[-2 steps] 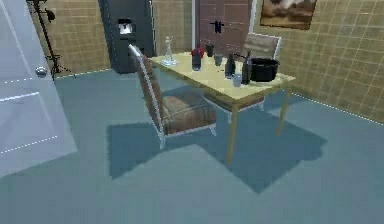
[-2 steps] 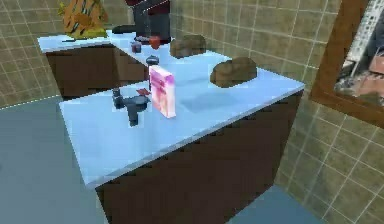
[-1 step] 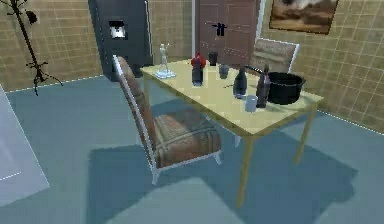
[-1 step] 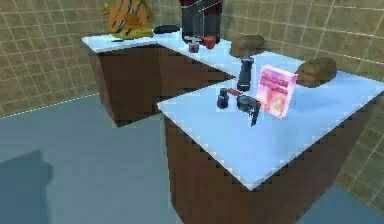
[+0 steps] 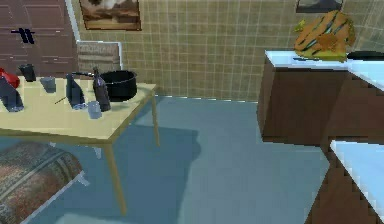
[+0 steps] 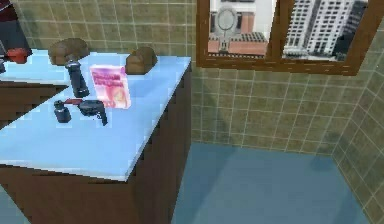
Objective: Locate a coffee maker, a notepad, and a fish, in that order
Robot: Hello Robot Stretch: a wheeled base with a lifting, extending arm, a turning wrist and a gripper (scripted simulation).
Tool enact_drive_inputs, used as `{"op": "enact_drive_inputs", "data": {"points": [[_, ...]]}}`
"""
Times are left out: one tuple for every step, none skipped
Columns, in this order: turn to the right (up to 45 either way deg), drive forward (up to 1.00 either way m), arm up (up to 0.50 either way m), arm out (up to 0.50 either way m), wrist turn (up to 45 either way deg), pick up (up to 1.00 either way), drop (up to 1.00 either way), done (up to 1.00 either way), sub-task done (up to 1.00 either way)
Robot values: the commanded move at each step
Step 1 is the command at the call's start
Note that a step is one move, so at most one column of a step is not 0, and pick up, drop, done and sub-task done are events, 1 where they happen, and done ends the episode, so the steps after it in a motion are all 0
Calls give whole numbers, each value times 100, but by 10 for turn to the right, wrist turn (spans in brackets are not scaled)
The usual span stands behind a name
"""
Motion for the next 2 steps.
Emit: {"op": "enact_drive_inputs", "data": {"points": [[30,0,0,0,0,0,0,0,0],[0,90,0,0,0,0,0,0,0]]}}
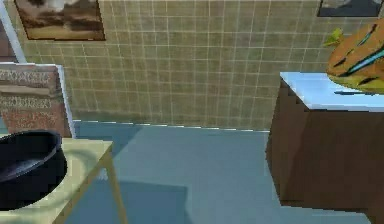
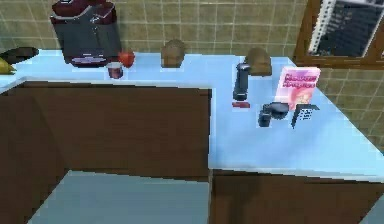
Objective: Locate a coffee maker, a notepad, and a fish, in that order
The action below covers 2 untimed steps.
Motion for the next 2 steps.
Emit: {"op": "enact_drive_inputs", "data": {"points": [[450,0,0,0,0,0,0,0,0],[180,0,0,0,0,0,0,0,0]]}}
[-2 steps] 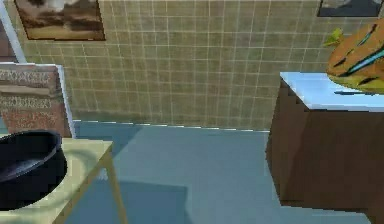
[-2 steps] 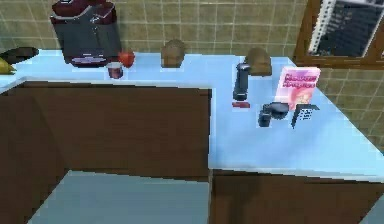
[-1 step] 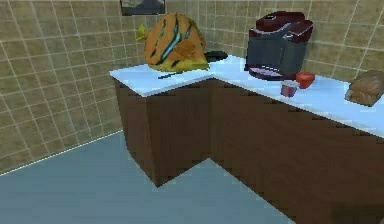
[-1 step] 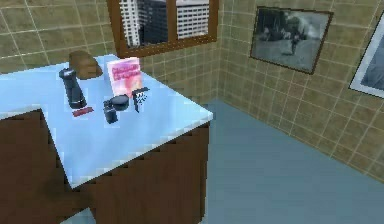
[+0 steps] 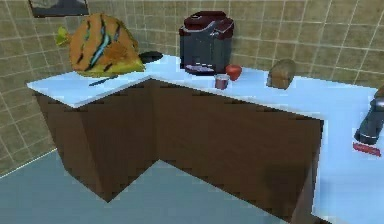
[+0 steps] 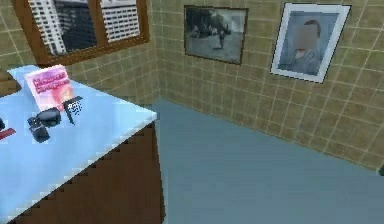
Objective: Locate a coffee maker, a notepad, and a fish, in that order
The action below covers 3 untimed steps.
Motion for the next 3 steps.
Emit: {"op": "enact_drive_inputs", "data": {"points": [[0,80,0,0,0,0,0,0,0],[0,0,0,0,0,0,0,0,100],[-450,0,0,0,0,0,0,0,0]]}}
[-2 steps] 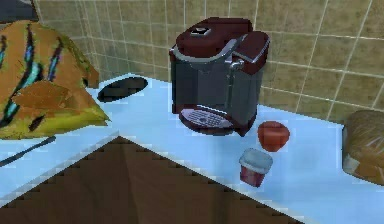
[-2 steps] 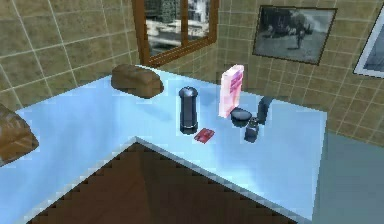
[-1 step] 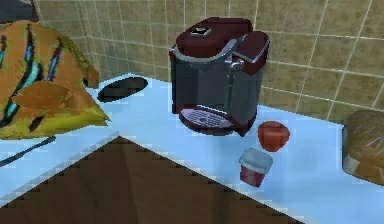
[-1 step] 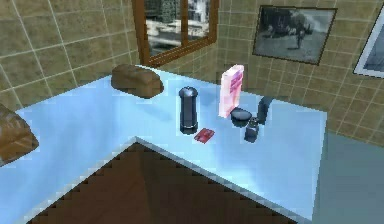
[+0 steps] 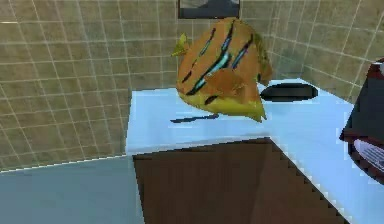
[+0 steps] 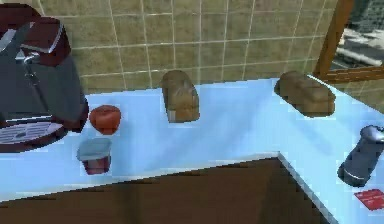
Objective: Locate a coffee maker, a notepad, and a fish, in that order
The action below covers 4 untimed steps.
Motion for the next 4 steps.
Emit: {"op": "enact_drive_inputs", "data": {"points": [[-450,0,0,0,0,0,0,0,0],[-450,0,0,0,0,0,0,0,0],[-240,0,0,0,0,0,0,0,0],[0,75,0,0,0,0,0,0,0]]}}
